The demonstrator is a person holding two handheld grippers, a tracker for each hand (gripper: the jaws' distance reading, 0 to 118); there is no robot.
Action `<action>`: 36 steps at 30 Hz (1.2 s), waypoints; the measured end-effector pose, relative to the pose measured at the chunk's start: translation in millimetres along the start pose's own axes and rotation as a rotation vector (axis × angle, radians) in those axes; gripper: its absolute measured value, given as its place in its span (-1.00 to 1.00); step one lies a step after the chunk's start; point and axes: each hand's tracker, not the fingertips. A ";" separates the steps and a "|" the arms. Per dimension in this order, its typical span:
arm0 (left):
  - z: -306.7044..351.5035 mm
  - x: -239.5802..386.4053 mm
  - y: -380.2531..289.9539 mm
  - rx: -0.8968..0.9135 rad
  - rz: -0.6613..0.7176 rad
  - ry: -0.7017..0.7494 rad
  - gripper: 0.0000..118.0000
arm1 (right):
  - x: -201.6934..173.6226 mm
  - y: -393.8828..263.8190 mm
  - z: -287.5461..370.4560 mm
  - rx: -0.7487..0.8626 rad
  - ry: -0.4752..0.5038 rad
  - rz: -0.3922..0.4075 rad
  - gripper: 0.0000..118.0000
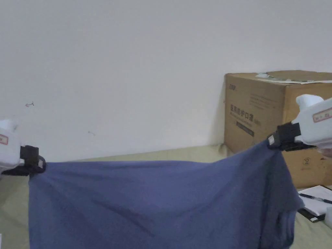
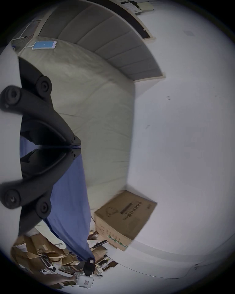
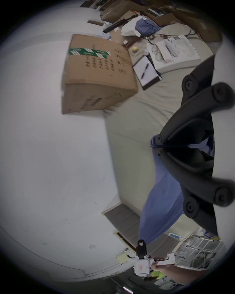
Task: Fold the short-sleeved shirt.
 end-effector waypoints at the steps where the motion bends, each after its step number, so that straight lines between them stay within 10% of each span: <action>1: 16.1 1.8 7.2 0.022 -0.006 0.011 -1.00 | -0.8 9.9 10.9 0.028 0.000 -0.009 -0.98; 7: 74.3 2.2 43.0 0.137 -0.007 -0.005 -1.00 | -12.5 70.5 59.4 0.145 0.104 -0.039 -0.98; 25: -0.4 -10.6 153.3 0.328 0.162 0.063 -1.00 | -72.9 219.6 -31.8 0.315 -0.096 0.098 -0.98; 36: -53.0 3.0 219.1 0.574 0.038 0.159 -1.00 | -108.2 262.9 -92.2 0.610 -0.220 0.188 -0.98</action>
